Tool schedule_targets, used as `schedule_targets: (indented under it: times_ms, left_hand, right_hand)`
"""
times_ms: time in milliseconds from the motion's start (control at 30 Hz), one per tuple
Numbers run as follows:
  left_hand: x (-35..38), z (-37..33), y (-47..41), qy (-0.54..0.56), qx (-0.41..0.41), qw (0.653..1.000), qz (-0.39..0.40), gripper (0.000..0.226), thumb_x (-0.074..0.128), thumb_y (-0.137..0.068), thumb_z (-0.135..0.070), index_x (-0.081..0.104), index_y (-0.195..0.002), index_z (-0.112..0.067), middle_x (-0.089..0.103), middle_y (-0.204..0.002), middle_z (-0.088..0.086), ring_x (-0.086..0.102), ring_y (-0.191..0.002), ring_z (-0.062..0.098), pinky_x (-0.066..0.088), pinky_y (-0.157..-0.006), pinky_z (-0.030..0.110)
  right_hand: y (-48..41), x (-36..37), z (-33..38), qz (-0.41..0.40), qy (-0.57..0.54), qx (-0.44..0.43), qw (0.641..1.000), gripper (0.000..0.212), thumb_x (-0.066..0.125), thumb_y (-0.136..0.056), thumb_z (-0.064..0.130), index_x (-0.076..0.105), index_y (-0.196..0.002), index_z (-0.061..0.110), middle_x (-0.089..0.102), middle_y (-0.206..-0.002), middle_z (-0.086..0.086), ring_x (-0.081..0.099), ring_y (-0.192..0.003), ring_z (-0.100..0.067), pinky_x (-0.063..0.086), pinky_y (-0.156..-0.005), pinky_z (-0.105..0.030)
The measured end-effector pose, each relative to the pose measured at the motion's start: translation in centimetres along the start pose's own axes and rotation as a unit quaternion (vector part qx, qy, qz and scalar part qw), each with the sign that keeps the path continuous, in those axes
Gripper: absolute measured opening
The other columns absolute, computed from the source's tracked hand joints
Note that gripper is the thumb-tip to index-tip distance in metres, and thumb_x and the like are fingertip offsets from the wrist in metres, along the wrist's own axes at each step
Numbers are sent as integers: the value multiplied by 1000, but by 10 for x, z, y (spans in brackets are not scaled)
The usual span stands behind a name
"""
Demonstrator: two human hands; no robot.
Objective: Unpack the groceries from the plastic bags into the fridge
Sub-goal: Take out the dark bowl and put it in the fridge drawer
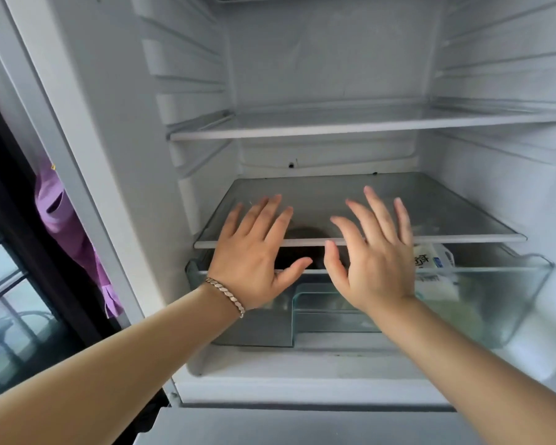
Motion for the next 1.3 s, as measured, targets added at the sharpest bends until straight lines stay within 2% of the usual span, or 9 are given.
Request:
schedule_targets:
  times_ms: [400, 567, 700, 767, 833, 933, 1033, 1133, 1300]
  left_hand:
    - [35, -15, -28, -69, 112, 988, -82, 49, 43, -87, -54, 65, -111, -17, 68, -114, 6, 66, -99, 24, 41, -93, 48]
    - [47, -14, -37, 30, 90, 994, 47, 46, 40, -84, -48, 65, -108, -17, 69, -106, 5, 68, -90, 24, 54, -79, 36]
    - [41, -2, -30, 87, 10, 985, 151, 44, 51, -92, -39, 50, -129, -15, 48, -133, 2, 45, -123, 22, 33, -105, 31]
    - [26, 9, -19, 123, -71, 978, 150, 36, 53, -92, -28, 49, -125, -15, 46, -129, 2, 43, -120, 22, 33, -102, 30]
    - [-2, 17, -2, 155, -157, 967, 125, 22, 51, -91, -22, 55, -112, -14, 53, -115, 3, 53, -104, 24, 42, -89, 31]
    - [-24, 27, 31, 109, -241, 945, 191, 12, 45, -91, -25, 55, -87, -19, 61, -93, 4, 58, -86, 26, 44, -69, 27]
    - [-58, 39, 85, 24, -303, 924, 234, 16, 44, -93, -32, 55, -89, -21, 58, -91, 1, 59, -90, 25, 44, -71, 27]
    - [-89, 48, 159, -28, -388, 881, 270, 22, 42, -93, -32, 58, -92, -17, 56, -91, 0, 58, -89, 26, 43, -69, 27]
    - [-170, 39, 294, -74, -525, 785, 320, 26, 43, -90, -29, 61, -103, -17, 63, -110, 4, 59, -98, 27, 45, -74, 29]
  right_hand:
    - [-6, 32, -10, -99, 15, -109, 989, 33, 45, -91, 28, 70, -73, 15, 71, -84, 0, 55, -95, -18, 34, -99, -40]
    - [-10, 47, -9, -47, -2, -129, 991, 42, 40, -97, 32, 69, -74, 15, 70, -81, 0, 52, -89, -18, 40, -77, -30]
    - [-14, 47, -9, 42, -30, -67, 996, 33, 48, -88, 32, 68, -69, 14, 66, -73, 0, 53, -82, -18, 36, -71, -28]
    - [-22, 38, -5, 94, -90, -22, 991, 33, 48, -85, 31, 66, -64, 13, 62, -65, 0, 56, -69, -22, 37, -62, -30]
    - [-31, 23, 14, 164, -146, -4, 975, 35, 47, -87, 33, 62, -64, 12, 61, -62, -3, 60, -61, -28, 34, -51, -27]
    - [-35, 13, 58, 266, -170, -60, 947, 33, 42, -96, 37, 64, -85, 15, 68, -86, -6, 62, -85, -31, 30, -58, -29]
    - [-24, -1, 106, 384, -227, -87, 891, 28, 43, -95, 38, 62, -95, 18, 67, -99, -5, 60, -95, -29, 38, -66, -31]
    - [10, -24, 166, 491, -214, -198, 821, 27, 49, -91, 38, 63, -103, 19, 65, -108, -5, 60, -101, -29, 42, -72, -30]
    - [55, -106, 266, 520, -240, -360, 736, 28, 50, -91, 36, 64, -106, 18, 63, -114, -4, 59, -105, -27, 45, -79, -33]
Point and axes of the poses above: each hand's wrist, its own y-axis away from the middle knuckle, its own x-axis out of the palm, z = x × y, the point moved 9 cm from there along -y, towards the middle knuckle
